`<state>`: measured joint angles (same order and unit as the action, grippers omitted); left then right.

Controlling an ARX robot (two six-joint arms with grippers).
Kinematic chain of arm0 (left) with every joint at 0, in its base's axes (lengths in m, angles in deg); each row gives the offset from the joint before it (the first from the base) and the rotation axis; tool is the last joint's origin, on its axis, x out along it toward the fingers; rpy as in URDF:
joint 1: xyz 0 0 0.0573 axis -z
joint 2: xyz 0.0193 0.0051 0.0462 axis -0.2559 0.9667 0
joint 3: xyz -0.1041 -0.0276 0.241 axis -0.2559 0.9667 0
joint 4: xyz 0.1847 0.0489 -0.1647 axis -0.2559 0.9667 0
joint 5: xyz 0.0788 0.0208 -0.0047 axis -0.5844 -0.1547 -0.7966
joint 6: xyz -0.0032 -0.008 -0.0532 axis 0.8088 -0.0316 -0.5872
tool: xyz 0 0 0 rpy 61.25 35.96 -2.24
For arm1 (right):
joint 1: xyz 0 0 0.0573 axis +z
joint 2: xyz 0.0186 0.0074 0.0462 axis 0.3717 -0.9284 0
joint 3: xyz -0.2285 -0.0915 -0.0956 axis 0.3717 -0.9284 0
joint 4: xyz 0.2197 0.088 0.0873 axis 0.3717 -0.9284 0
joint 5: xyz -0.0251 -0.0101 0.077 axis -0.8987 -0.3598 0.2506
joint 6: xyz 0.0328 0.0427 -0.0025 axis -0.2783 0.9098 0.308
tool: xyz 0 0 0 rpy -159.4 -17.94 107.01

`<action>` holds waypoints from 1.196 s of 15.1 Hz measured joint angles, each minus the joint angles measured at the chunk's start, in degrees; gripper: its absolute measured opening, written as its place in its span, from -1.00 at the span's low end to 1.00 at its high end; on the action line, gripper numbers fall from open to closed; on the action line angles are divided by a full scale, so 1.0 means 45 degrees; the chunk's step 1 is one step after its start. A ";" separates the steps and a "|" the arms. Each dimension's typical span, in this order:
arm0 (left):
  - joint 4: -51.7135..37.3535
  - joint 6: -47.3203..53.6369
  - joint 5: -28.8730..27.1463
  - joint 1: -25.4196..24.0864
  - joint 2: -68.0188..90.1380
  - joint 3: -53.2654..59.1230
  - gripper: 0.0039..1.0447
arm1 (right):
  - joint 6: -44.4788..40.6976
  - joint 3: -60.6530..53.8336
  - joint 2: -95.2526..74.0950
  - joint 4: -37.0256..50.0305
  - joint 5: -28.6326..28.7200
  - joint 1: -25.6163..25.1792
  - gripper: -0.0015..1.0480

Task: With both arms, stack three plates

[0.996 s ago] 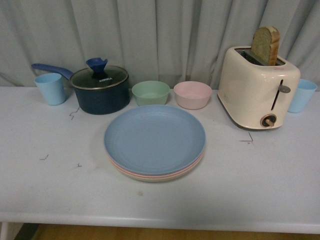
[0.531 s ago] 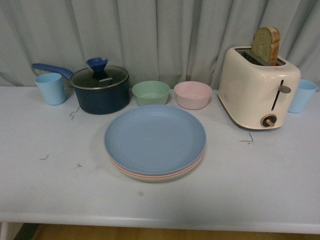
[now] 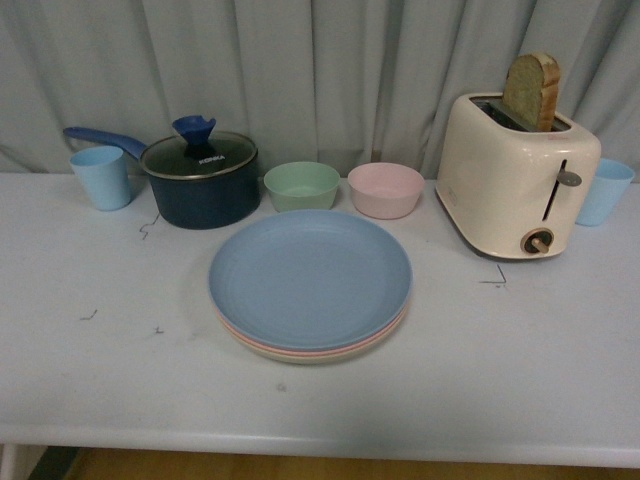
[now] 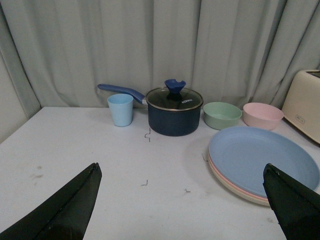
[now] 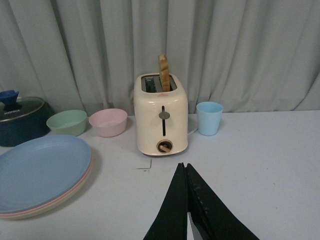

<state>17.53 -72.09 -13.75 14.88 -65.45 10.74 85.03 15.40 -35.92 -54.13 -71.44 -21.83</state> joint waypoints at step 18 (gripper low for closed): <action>-0.0005 0.0000 0.0000 0.0000 0.0000 0.0000 0.88 | -0.0039 0.0000 0.3211 -0.3351 0.0000 0.0000 0.87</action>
<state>17.51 -72.09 -13.75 14.88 -65.45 10.74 84.86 15.40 -21.47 -69.21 -71.44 -21.83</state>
